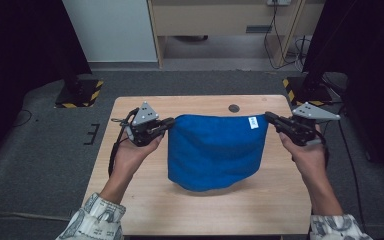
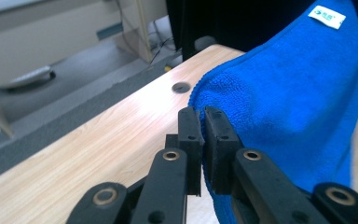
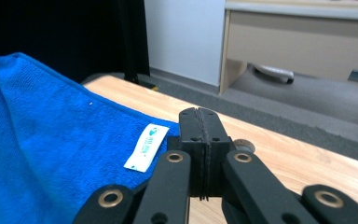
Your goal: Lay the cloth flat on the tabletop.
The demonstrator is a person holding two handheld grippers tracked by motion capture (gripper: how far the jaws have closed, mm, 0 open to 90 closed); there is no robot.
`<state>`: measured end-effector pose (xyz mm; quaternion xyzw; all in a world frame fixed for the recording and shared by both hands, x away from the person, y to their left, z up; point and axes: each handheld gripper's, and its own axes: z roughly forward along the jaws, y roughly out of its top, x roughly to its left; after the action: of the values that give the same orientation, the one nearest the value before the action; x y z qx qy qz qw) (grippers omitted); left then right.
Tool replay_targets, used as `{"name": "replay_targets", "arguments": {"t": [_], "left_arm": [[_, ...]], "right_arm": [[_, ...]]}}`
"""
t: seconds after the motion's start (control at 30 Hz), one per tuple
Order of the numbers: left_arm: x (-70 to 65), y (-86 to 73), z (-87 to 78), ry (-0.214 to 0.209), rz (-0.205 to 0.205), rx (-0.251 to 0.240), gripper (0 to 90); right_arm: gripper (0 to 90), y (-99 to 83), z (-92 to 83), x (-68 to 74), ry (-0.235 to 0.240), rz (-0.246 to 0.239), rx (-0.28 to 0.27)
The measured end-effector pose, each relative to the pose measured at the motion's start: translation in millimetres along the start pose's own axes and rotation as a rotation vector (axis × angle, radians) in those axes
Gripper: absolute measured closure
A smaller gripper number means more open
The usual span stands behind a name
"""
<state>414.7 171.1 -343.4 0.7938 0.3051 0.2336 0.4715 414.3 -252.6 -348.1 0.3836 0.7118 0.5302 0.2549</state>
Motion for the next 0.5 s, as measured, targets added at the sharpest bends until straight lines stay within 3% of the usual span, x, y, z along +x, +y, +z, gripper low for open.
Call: {"name": "replay_targets", "arguments": {"t": [0.23,0.5], "left_arm": [[22.9,-17.4,42.6,0.040,-0.042,0.071,85.4],[37.1,-32.0,71.5,0.071,-0.071,0.123,85.7]], "right_arm": [[90.0,-19.9,55.8,-16.0,-0.025,0.033,0.083],[90.0,-34.4,93.4,-26.8,-0.037,0.059,0.162]]}}
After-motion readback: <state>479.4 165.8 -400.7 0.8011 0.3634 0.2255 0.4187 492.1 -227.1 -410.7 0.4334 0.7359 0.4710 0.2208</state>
